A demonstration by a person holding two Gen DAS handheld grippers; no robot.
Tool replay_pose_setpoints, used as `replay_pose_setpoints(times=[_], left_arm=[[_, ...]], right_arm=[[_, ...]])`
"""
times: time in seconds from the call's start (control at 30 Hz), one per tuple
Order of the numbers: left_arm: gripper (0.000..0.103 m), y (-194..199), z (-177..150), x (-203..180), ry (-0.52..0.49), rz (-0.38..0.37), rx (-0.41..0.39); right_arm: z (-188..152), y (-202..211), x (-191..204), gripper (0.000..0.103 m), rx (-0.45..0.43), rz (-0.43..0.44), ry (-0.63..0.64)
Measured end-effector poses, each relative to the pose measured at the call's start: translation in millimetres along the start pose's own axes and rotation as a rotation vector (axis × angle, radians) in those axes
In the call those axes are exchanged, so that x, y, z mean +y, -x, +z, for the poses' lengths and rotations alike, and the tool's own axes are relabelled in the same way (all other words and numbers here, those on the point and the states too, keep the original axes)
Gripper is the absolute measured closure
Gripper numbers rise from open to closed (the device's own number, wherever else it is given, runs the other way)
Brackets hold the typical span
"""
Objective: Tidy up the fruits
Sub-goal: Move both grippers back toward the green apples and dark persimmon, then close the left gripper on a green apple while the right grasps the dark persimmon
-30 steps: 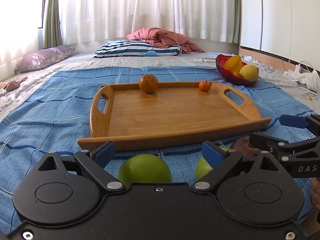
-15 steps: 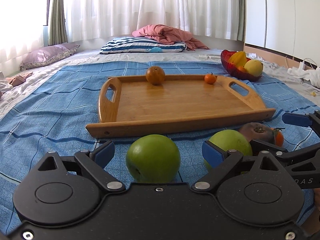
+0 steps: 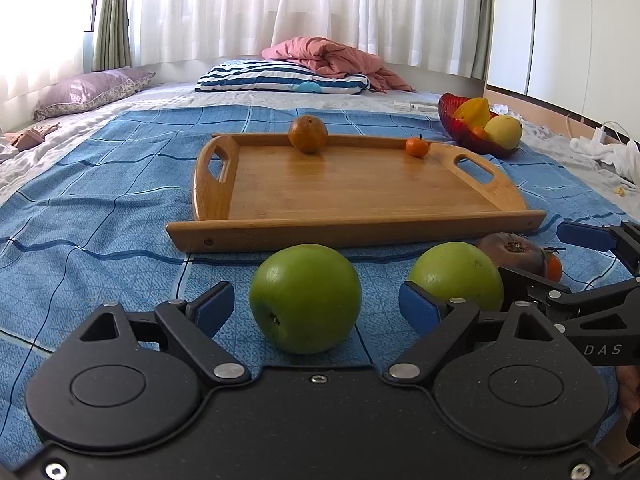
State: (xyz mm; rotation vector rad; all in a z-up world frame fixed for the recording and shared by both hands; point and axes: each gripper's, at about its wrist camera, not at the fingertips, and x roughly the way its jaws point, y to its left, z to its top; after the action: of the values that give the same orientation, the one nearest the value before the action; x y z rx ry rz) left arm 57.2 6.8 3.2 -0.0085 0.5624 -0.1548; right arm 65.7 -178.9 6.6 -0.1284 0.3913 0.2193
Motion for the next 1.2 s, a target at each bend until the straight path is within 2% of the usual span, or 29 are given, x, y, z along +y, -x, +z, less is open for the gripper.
replay_pose_setpoints(times=[0.13, 0.6, 0.83, 0.93, 1.2], left_arm=[[0.019, 0, -1, 0, 0.004, -0.002, 0.000], [0.037, -2, -1, -1, 0.008, 0.004, 0.021], [0.045, -4, -1, 2, 0.016, 0.013, 0.025], [0.047, -4, -1, 4, 0.020, 0.015, 0.028], [0.046, -5, -2, 3, 0.016, 0.021, 0.025]], right_arm=[[0, 0, 0, 0.001, 0.002, 0.006, 0.000], [0, 2, 6, 0.015, 0.006, 0.050, 0.026], [2, 2, 7, 0.030, 0.010, 0.083, 0.034], [2, 1, 9, 0.034, 0.014, 0.090, 0.046], [2, -2, 14, 0.035, 0.024, 0.081, 0.079]])
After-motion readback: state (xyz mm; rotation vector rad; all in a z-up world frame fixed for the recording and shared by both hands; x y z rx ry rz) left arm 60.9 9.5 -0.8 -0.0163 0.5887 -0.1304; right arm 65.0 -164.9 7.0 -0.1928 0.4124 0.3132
